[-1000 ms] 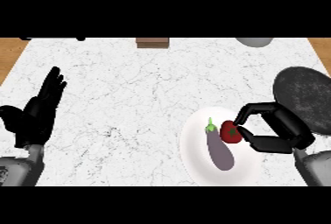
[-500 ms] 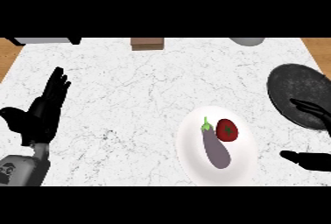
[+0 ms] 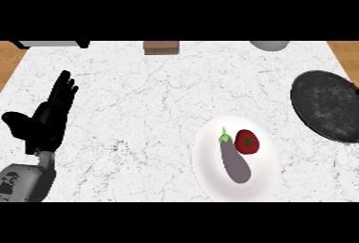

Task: Pick the tomato from the plate and place it in the pan

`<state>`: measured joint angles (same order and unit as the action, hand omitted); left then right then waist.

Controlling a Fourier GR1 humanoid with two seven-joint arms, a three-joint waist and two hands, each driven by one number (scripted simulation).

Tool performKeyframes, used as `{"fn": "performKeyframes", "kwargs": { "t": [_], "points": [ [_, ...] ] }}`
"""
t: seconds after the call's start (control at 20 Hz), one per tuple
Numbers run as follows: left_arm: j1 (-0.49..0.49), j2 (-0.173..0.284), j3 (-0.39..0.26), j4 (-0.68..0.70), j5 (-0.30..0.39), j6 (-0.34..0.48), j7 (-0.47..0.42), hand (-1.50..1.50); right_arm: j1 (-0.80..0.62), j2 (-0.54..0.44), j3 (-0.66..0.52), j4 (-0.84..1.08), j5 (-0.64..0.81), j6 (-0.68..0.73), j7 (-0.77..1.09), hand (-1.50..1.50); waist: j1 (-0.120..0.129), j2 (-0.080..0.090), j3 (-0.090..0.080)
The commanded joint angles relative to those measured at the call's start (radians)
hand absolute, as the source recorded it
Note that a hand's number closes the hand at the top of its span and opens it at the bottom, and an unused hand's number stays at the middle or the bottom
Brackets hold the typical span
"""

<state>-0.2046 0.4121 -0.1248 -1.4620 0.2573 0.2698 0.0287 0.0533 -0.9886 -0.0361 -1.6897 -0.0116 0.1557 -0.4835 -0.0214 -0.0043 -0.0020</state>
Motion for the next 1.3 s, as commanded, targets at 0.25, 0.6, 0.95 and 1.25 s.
{"fn": "performKeyframes", "kwargs": {
  "t": [0.25, 0.6, 0.95, 1.25],
  "points": [
    [-0.059, -0.012, 0.039, 0.022, -0.011, -0.047, 0.031, 0.00, -0.109, 0.050, 0.061, -0.293, 0.132, -0.015, 0.388, -1.50, 0.023, 0.003, 0.001],
    [-0.051, -0.072, 0.037, 0.064, -0.063, -0.051, -0.014, 0.00, -0.215, 0.119, 0.125, -0.298, 0.074, 0.171, 0.473, -1.50, 0.026, 0.006, 0.001],
    [0.008, -0.044, 0.095, -0.014, -0.061, -0.088, 0.027, 0.00, -0.154, 0.213, 0.177, -0.436, 0.195, 0.206, 0.635, -1.50, 0.023, 0.002, 0.002],
    [-0.028, -0.091, 0.102, 0.040, -0.097, -0.108, 0.012, 0.00, -0.154, 0.354, 0.230, -0.405, 0.347, 0.194, 0.691, -1.50, 0.021, 0.004, 0.002]
  ]
}}
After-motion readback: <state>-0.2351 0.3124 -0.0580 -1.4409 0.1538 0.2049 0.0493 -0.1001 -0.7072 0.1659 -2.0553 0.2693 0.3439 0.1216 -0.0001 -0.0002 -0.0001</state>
